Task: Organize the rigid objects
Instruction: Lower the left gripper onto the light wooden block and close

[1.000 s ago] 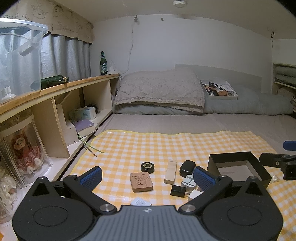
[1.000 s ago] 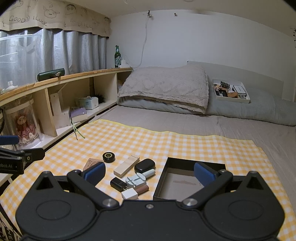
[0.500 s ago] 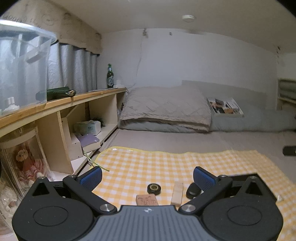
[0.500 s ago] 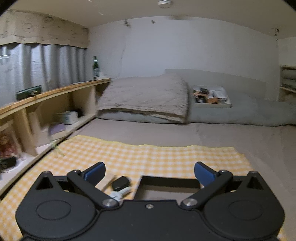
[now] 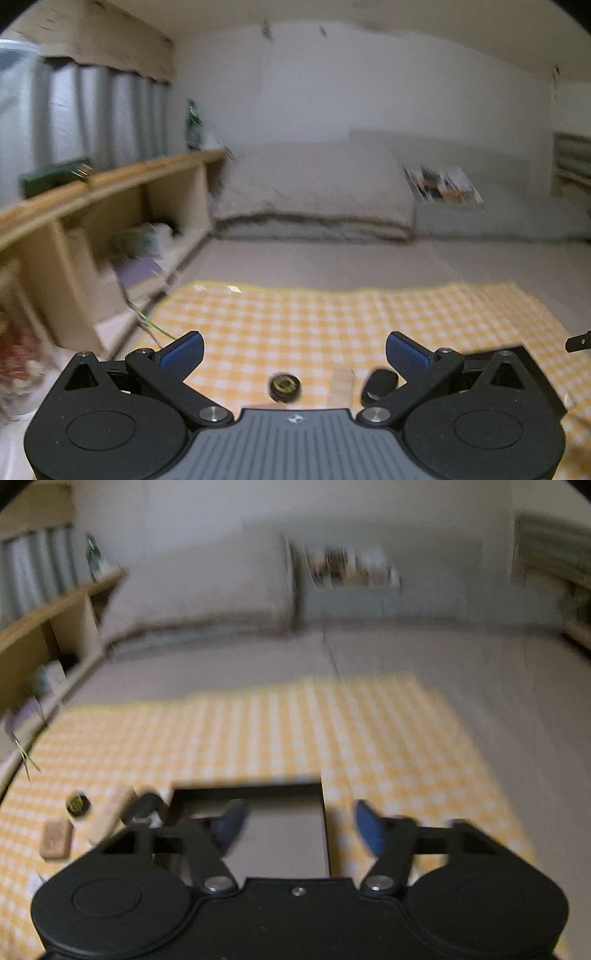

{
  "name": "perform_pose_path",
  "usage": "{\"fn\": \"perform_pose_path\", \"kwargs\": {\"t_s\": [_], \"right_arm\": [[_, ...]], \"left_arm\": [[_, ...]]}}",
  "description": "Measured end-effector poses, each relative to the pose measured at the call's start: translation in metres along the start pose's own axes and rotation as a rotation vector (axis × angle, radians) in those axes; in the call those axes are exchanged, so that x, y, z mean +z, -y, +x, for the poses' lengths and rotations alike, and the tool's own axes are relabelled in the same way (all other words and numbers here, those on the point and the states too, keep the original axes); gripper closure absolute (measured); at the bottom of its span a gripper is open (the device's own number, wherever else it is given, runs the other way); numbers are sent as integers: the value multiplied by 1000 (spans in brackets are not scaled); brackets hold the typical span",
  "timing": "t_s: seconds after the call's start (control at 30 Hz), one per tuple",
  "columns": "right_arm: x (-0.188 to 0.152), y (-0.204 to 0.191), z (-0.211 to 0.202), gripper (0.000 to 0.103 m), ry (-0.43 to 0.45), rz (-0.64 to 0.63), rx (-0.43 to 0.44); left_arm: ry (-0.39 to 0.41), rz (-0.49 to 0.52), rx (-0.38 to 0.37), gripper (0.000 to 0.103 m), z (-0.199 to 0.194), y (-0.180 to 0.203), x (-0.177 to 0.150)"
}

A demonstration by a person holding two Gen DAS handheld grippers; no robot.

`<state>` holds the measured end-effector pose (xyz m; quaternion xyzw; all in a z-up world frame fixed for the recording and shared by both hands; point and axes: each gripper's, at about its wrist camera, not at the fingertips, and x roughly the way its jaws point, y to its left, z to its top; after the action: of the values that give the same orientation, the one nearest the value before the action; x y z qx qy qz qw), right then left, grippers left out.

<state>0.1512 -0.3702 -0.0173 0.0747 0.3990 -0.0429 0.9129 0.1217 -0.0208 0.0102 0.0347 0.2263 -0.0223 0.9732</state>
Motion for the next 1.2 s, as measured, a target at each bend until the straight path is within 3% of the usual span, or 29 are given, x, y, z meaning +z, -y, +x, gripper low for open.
{"fn": "perform_pose_path", "kwargs": {"t_s": [0.03,0.5,0.57,0.67,0.9,1.2], "right_arm": [[-3,5,7,61,-29,9,9],[-12,14,98,67,-259,-112,-38],[-10,13,104,85,-270,-114,-46],[-6,13,108,95,-273,-91,-32],[-4,13,113,100,-281,-75,-15],[-6,12,114,101,-283,-64,-10]], "left_arm": [[-28,12,-7,1,11,4,-2],[-333,64,-98,23,139,41,-24],[-373,69,-92,27,153,45,-30],[-430,53,-98,37,172,47,-37],[-510,44,-68,56,215,57,-45],[-594,104,-38,57,252,62,-64]]}}
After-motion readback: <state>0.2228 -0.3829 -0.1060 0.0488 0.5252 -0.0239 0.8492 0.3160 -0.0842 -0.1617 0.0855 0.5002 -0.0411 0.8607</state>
